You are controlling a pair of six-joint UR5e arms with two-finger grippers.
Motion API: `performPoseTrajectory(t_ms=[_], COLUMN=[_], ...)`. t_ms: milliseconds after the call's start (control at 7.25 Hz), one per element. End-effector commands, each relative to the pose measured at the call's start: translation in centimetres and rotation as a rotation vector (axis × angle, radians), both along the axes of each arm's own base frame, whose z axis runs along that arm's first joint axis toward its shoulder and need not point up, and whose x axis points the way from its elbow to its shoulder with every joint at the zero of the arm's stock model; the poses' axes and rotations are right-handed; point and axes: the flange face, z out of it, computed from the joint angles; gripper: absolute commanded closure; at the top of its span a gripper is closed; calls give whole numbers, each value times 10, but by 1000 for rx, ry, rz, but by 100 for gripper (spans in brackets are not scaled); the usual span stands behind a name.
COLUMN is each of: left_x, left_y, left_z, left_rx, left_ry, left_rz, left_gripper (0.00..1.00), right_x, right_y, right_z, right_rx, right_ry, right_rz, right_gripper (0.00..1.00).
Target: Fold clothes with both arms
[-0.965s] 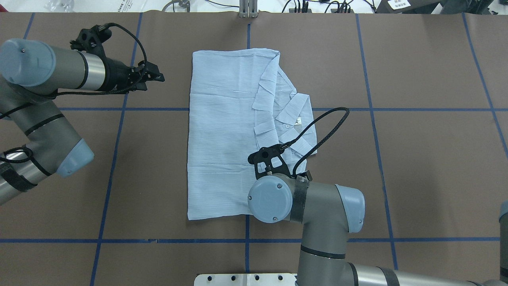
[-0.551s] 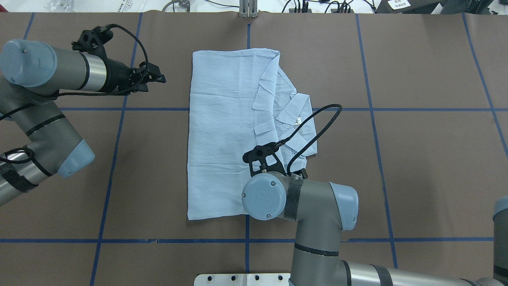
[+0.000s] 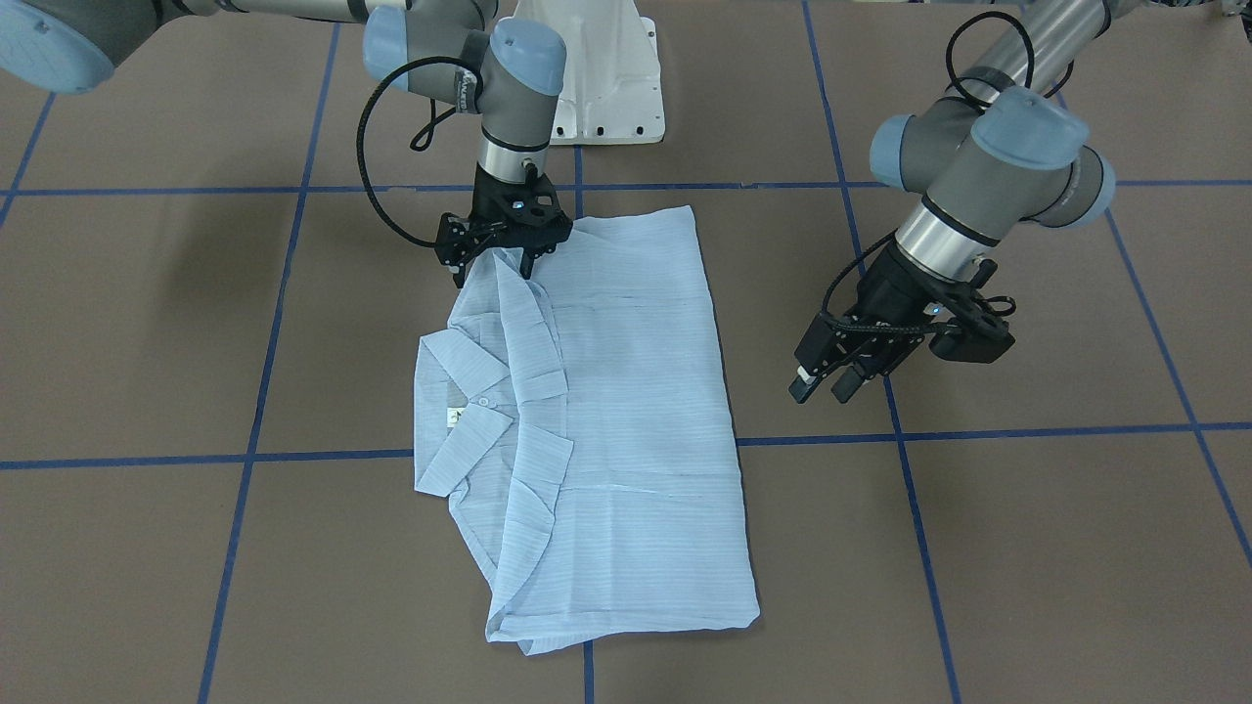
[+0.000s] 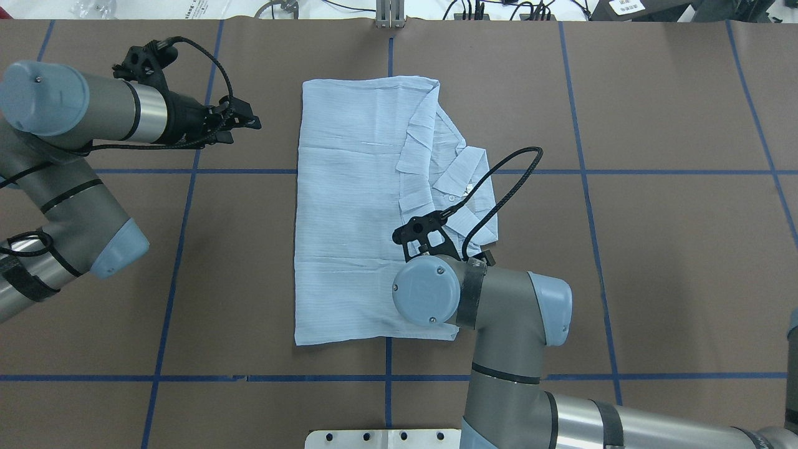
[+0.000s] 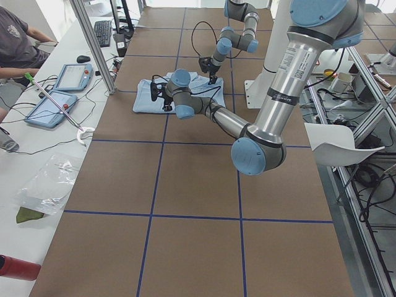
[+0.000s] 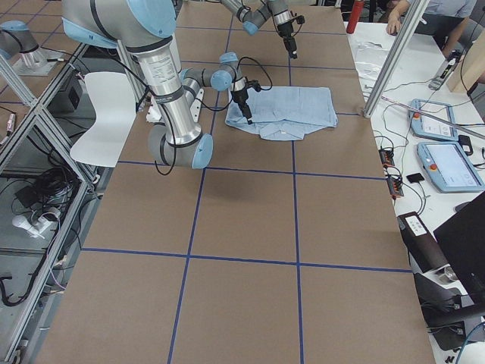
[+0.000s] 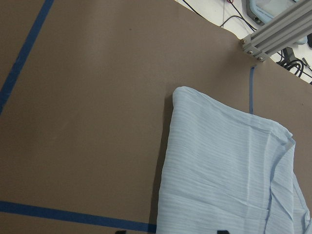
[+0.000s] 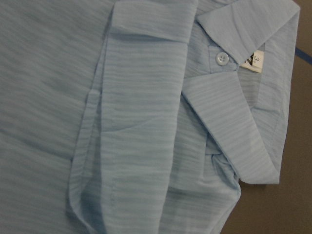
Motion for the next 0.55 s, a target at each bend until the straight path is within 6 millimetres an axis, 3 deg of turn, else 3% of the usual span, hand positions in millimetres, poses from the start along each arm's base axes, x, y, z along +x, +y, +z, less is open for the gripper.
performPoseTrajectory(t_ms=[0, 276, 414], left_x=[-2, -2, -2], left_y=[2, 4, 4], left_z=[-5, -7, -7], left_rx=[7, 7, 7], left_ry=[8, 12, 12], left_rz=[0, 7, 7], left_gripper=[30, 30, 30], right_x=[26, 71, 85], right_y=[-19, -10, -5], right_z=[24, 42, 44], right_rx=[-9, -12, -20], right_ry=[31, 18, 36], right_rz=[8, 18, 20], right_gripper=[0, 0, 0])
